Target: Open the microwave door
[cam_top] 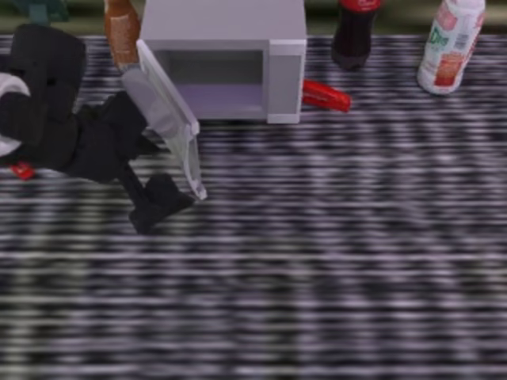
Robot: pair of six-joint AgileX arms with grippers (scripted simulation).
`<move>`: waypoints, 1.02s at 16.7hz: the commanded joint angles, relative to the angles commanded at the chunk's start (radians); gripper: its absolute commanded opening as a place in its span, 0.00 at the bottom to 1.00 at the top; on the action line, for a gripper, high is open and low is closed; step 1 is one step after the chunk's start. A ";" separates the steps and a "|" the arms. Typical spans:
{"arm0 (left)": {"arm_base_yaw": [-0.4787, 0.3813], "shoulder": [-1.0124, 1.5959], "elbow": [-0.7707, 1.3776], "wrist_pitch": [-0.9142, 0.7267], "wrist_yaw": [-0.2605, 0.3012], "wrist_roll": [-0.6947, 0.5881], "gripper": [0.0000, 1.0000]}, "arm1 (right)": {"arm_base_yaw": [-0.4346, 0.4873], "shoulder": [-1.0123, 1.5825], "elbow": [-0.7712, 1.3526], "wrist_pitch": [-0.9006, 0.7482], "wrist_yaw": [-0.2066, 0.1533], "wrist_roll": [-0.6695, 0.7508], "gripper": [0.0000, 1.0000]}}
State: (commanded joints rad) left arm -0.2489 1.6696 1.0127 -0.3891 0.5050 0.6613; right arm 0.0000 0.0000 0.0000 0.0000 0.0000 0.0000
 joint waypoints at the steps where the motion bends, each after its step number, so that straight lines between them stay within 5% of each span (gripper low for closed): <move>1: -0.003 -0.033 -0.006 -0.022 -0.003 -0.005 1.00 | 0.000 0.000 0.000 0.000 0.000 0.000 1.00; 13: -0.013 -0.202 -0.029 -0.164 -0.020 -0.048 1.00 | 0.000 0.000 0.000 0.000 0.000 0.000 1.00; 17: -0.055 -0.098 0.115 -0.300 -0.093 -0.194 1.00 | 0.000 0.000 0.000 0.000 0.000 0.000 1.00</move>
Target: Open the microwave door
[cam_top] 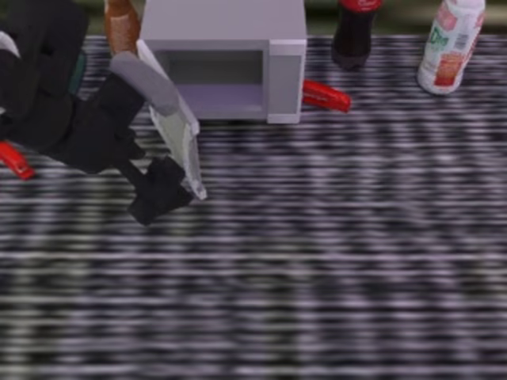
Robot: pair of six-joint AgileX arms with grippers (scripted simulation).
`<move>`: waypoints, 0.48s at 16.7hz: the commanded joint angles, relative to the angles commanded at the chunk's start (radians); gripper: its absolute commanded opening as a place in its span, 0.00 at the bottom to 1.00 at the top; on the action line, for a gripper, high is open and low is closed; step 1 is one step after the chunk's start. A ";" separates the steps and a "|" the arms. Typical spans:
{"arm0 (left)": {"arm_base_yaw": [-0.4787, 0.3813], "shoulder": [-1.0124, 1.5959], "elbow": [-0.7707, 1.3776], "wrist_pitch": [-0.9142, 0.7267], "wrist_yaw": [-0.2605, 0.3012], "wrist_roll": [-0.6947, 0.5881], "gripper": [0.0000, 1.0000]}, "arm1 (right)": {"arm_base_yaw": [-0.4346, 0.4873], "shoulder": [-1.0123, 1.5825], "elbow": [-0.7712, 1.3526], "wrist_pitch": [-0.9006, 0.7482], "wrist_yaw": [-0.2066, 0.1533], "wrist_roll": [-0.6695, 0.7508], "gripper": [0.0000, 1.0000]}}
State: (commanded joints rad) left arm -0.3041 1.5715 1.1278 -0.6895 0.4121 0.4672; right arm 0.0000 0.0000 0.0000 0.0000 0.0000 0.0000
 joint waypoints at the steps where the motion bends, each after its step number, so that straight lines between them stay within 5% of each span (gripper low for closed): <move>1: -0.016 0.038 0.062 -0.051 -0.028 -0.062 1.00 | 0.000 0.000 0.000 0.000 0.000 0.000 1.00; 8: -0.154 0.324 0.668 -0.487 -0.290 -0.702 1.00 | 0.000 0.000 0.000 0.000 0.000 0.000 1.00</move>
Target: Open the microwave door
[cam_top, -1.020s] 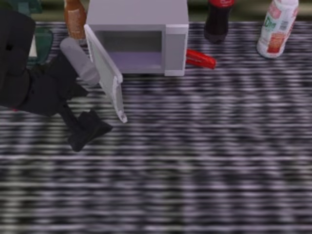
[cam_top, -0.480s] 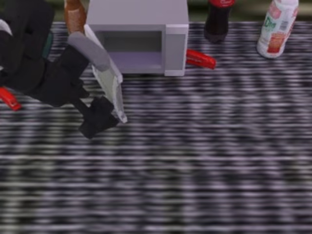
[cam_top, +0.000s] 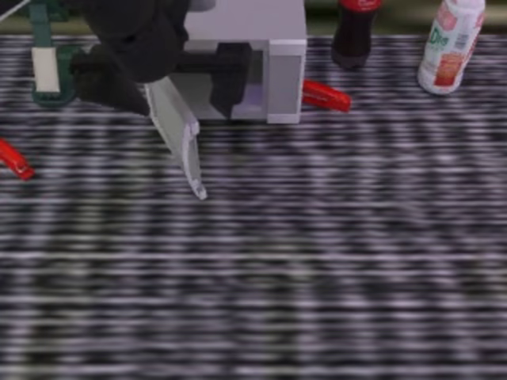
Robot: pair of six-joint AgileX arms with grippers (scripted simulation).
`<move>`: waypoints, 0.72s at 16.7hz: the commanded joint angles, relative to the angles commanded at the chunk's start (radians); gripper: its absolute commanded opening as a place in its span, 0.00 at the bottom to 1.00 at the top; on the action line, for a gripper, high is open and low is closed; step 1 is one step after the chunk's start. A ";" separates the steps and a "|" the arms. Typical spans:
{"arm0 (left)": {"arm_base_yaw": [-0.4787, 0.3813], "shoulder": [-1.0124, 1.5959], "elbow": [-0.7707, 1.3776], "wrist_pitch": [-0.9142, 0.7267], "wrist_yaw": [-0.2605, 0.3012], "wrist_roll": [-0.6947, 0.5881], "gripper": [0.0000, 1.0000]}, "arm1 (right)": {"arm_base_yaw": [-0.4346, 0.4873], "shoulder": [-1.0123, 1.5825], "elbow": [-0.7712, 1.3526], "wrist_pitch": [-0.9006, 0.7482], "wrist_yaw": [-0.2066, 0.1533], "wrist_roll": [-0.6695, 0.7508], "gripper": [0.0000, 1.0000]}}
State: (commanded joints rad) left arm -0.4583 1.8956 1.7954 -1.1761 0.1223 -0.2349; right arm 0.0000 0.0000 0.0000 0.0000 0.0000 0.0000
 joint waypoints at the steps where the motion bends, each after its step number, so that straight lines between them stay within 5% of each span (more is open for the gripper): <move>1: -0.020 0.037 0.092 -0.064 -0.042 -0.107 1.00 | 0.000 0.000 0.000 0.000 0.000 0.000 1.00; 7: -0.123 0.222 0.532 -0.408 -0.277 -0.660 1.00 | 0.000 0.000 0.000 0.000 0.000 0.000 1.00; 12: -0.164 0.297 0.700 -0.561 -0.384 -0.856 1.00 | 0.000 0.000 0.000 0.000 0.000 0.000 1.00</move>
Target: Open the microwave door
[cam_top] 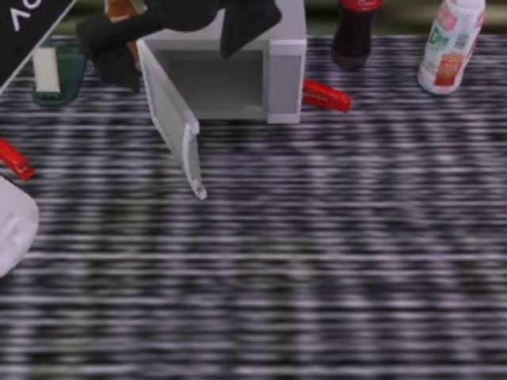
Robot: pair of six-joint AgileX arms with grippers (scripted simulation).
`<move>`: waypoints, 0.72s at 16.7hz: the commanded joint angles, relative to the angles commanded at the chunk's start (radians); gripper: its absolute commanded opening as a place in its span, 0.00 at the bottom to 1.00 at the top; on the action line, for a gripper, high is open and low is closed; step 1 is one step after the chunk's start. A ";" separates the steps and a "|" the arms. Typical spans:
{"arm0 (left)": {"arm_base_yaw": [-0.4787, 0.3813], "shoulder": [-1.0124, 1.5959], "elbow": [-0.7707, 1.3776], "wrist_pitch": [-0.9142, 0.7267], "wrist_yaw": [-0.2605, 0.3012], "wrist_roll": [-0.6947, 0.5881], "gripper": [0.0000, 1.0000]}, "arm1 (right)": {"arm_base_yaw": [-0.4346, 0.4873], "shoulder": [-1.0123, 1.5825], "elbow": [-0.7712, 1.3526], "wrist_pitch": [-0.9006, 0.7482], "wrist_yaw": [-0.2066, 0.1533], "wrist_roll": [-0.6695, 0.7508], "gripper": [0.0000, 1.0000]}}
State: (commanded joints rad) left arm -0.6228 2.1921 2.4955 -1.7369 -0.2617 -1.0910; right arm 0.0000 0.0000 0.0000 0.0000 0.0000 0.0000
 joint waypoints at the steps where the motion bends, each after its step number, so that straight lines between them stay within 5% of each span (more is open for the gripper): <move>1: -0.002 0.003 0.007 -0.006 -0.004 -0.007 1.00 | 0.000 0.000 0.000 0.000 0.000 0.000 1.00; 7: 0.006 -0.003 -0.011 0.011 -0.003 -0.002 1.00 | 0.000 0.000 0.000 0.000 0.000 0.000 1.00; 12: 0.030 -0.044 -0.227 0.189 0.000 0.025 1.00 | 0.000 0.000 0.000 0.000 0.000 0.000 1.00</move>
State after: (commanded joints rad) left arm -0.5933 2.1480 2.2689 -1.5476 -0.2620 -1.0658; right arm 0.0000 0.0000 0.0000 0.0000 0.0000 0.0000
